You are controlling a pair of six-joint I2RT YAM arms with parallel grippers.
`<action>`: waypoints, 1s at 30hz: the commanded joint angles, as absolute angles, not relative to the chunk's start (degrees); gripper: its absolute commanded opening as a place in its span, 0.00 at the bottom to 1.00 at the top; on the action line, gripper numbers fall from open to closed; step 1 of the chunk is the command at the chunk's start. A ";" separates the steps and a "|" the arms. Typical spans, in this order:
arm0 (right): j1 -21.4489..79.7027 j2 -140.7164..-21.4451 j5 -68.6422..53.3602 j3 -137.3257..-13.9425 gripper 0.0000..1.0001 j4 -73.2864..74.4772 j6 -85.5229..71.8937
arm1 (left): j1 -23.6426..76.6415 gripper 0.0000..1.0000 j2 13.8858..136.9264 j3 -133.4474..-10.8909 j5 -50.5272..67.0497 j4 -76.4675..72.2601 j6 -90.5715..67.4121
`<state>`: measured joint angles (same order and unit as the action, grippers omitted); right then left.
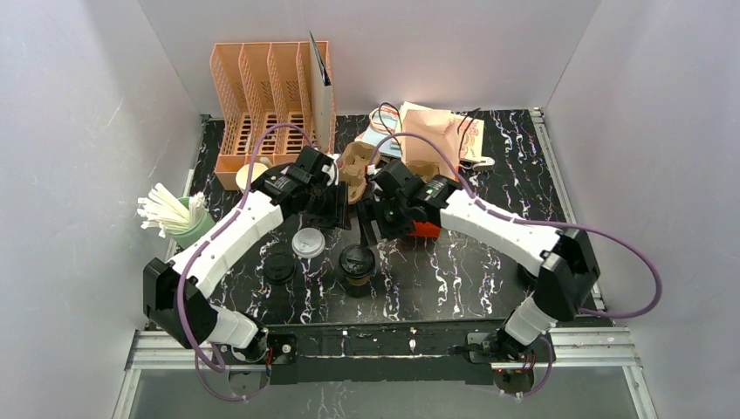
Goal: Pack the takeout coffee
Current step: Close the cup lid on the coffee cup.
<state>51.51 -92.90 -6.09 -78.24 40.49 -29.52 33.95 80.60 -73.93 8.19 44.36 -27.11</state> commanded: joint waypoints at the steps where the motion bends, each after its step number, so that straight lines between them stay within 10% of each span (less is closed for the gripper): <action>1: 51.77 -86.38 -7.75 -79.12 0.97 37.93 -19.21 | 32.36 0.39 75.93 -70.62 7.68 47.68 -31.40; 30: 63.16 -94.85 1.75 -81.35 0.98 36.36 -11.47 | 23.70 0.28 71.08 -47.01 24.45 30.69 -45.47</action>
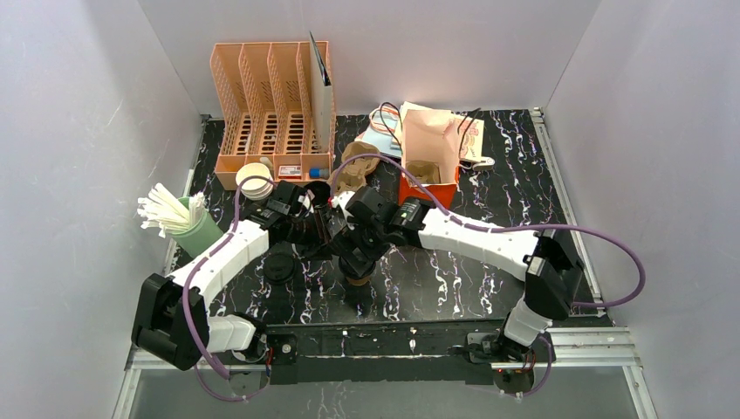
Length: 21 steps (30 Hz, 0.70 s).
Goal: Pack the takeout coffee
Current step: Close the cup lid on the coffee cup, then pick up the coffee cup from the center of the board.
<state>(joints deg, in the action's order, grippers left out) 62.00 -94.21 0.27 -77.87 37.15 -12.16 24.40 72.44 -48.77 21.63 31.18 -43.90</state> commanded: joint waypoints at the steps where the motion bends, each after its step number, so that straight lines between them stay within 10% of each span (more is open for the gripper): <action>1: 63.33 -95.24 1.83 -81.65 0.98 36.44 -11.50 | 23.52 0.28 70.98 -46.80 24.62 30.54 -45.42; 21: 65.87 -101.46 9.99 -85.84 0.96 41.16 -12.73 | 21.73 0.27 72.82 -45.31 27.65 31.71 -42.30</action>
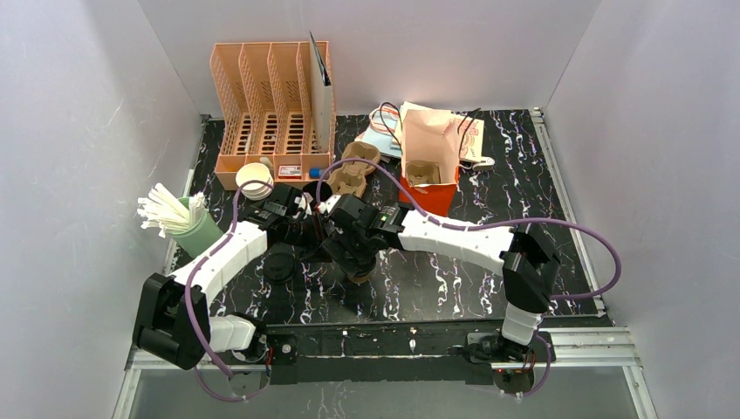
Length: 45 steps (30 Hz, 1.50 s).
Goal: Pack the takeout coffee
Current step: Pick up the coffee cup from the center of the board.
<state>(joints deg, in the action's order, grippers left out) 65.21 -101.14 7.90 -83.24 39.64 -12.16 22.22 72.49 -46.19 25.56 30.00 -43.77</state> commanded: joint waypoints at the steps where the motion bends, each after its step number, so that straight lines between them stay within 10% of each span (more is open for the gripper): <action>1: 65.91 -101.49 10.02 -85.91 0.95 41.26 -12.79 | 21.71 0.27 72.98 -45.27 27.81 31.70 -42.12; 33: 66.58 -104.59 10.03 -83.42 0.61 43.42 -14.15 | 21.62 0.27 78.11 -45.27 27.21 39.03 -34.22; 45: 66.51 -102.06 13.22 -93.18 0.56 46.99 -15.51 | 21.54 0.33 73.48 -63.52 12.17 50.56 -28.48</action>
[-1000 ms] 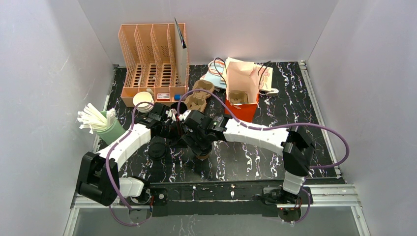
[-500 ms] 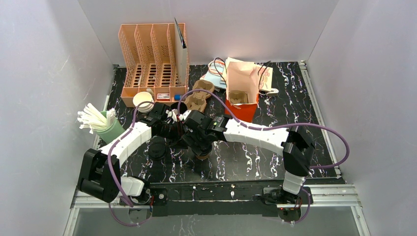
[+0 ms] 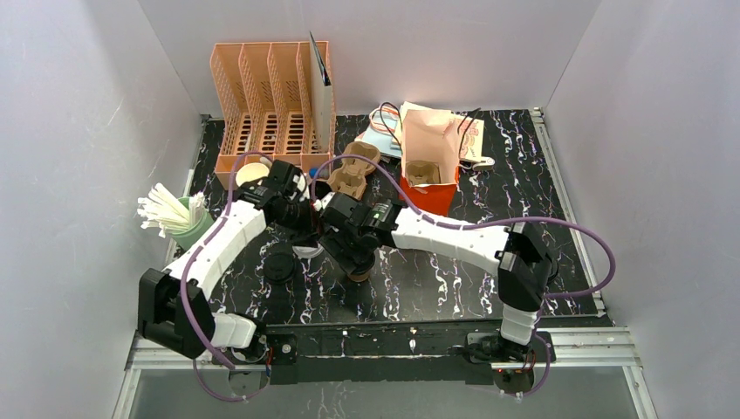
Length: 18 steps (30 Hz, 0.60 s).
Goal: Pack the takeout coffee
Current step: Pick up the coffee cup from the center of the board.
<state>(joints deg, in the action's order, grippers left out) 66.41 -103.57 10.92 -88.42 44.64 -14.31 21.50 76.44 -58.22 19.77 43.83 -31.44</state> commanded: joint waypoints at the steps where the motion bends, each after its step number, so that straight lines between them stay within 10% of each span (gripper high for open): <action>1: 66.50 -101.78 13.64 -93.85 0.56 47.47 -15.55 | 21.53 0.33 72.76 -63.98 11.30 50.56 -28.81; 18: 66.42 -82.29 21.88 -103.94 0.53 46.30 -12.19 | 21.53 0.37 69.46 -74.05 -0.39 39.70 -36.28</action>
